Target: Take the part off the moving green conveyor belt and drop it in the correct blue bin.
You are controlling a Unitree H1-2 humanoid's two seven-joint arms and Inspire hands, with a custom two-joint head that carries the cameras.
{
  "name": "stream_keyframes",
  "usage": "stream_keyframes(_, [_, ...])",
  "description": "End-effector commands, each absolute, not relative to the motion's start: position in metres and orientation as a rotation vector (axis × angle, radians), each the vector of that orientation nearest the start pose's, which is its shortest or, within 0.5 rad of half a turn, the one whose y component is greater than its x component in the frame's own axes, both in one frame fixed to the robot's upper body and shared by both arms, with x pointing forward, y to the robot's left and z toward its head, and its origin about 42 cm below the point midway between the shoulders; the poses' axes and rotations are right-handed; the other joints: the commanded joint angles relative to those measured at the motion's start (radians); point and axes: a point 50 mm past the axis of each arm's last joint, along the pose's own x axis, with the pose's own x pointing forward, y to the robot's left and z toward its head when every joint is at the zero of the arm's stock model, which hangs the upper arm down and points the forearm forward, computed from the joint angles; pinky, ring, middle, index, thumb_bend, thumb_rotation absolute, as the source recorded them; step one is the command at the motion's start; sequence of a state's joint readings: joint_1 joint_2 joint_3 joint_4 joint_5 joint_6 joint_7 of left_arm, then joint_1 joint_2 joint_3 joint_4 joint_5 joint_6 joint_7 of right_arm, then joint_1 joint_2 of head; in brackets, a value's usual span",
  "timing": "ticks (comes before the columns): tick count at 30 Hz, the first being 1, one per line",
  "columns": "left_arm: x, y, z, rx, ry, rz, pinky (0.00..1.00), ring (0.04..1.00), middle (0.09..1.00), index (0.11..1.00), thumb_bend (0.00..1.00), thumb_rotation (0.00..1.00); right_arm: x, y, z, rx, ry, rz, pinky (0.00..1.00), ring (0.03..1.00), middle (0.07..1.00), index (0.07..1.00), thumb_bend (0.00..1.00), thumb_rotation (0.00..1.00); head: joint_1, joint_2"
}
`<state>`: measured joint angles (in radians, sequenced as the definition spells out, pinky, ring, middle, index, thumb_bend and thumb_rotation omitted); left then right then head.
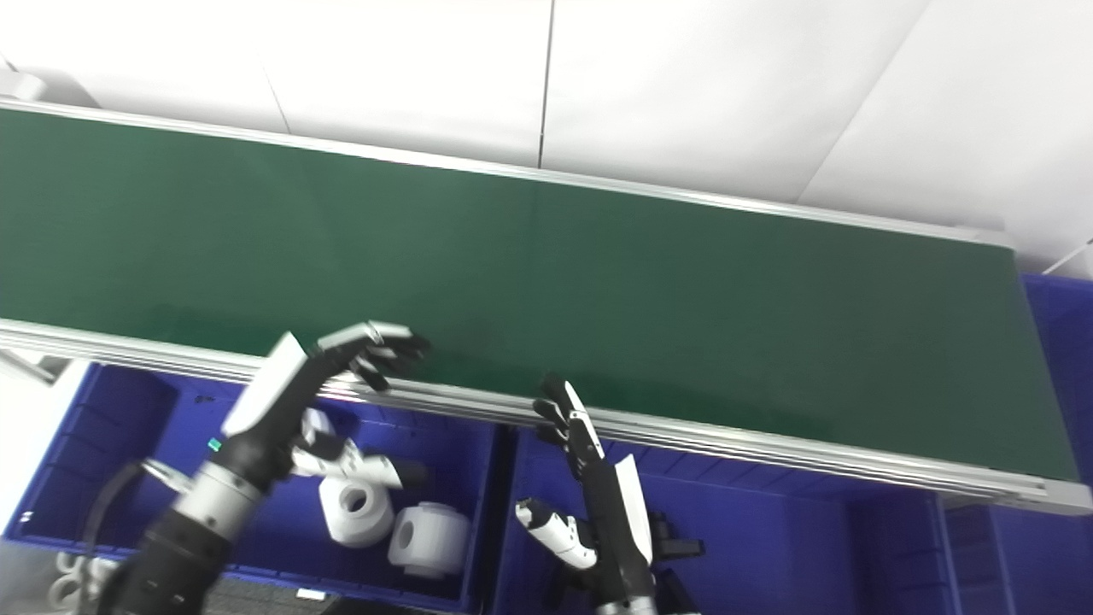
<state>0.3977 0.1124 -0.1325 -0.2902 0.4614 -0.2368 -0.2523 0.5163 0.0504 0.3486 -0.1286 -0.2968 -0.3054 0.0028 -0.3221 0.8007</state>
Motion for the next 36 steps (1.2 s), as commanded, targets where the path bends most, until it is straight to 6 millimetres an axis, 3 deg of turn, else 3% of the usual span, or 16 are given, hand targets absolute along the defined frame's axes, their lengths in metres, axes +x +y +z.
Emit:
stream_keyframes(1, [0.154,0.201,0.098,0.55,-0.233,-0.435,0.54,0.662,0.735,0.717,0.84,0.39,0.1,-0.086,0.078,-0.029,-0.087,0.238,0.83,0.9,0.935,0.939,0.89,0.87,-0.015,-0.008])
stream_keyframes(6, [0.153,0.203,0.079,0.542,-0.228,-0.474,0.55,0.671,0.735,0.722,0.84,0.4,0.095,-0.081,0.074,-0.01,-0.086,0.227,0.85,0.912,0.941,0.943,0.9,0.85,-0.042,-0.03])
stream_keyframes(16, [0.149,0.188,0.09,0.54,-0.255,-0.516,0.56,0.68,0.735,0.728,0.82,0.41,0.089,-0.088,0.079,-0.024,-0.09,0.231,0.85,0.92,0.952,0.955,0.87,0.86,-0.042,0.011])
stream_keyframes(24, [0.156,0.201,0.102,0.533,-0.237,-0.547,0.6,0.707,0.75,0.755,0.8,0.4,0.101,-0.074,0.082,-0.029,-0.082,0.234,0.85,0.914,0.956,0.955,0.87,0.85,-0.157,0.083])
stream_keyframes(25, [0.157,0.205,0.105,0.535,-0.236,-0.552,0.6,0.709,0.751,0.756,0.79,0.4,0.103,-0.07,0.083,-0.028,-0.075,0.233,0.85,0.914,0.956,0.956,0.87,0.85,-0.201,0.088])
stream_keyframes(26, [0.158,0.207,0.107,0.535,-0.236,-0.556,0.6,0.713,0.754,0.76,0.79,0.41,0.104,-0.068,0.084,-0.028,-0.072,0.233,0.85,0.916,0.957,0.956,0.89,0.86,-0.201,0.088])
stream_keyframes(27, [0.159,0.21,0.108,0.533,-0.235,-0.56,0.61,0.717,0.756,0.76,0.79,0.4,0.106,-0.065,0.084,-0.03,-0.072,0.233,0.84,0.917,0.958,0.957,0.9,0.86,-0.258,0.087])
stream_keyframes(28, [0.16,0.212,0.109,0.531,-0.234,-0.562,0.61,0.72,0.756,0.76,0.78,0.39,0.107,-0.063,0.084,-0.031,-0.073,0.234,0.84,0.919,0.958,0.957,0.9,0.87,-0.258,0.087])
stream_keyframes(31, [0.164,0.218,0.109,0.532,-0.23,-0.568,0.6,0.715,0.753,0.756,0.78,0.38,0.113,-0.054,0.084,-0.035,-0.075,0.237,0.84,0.923,0.956,0.953,0.9,0.89,-0.346,0.074])
stream_keyframes(36, [0.166,0.223,0.109,0.534,-0.219,-0.583,0.6,0.708,0.754,0.757,0.78,0.41,0.118,-0.048,0.087,-0.058,-0.08,0.242,0.82,0.92,0.955,0.961,0.89,0.91,-0.35,0.07])
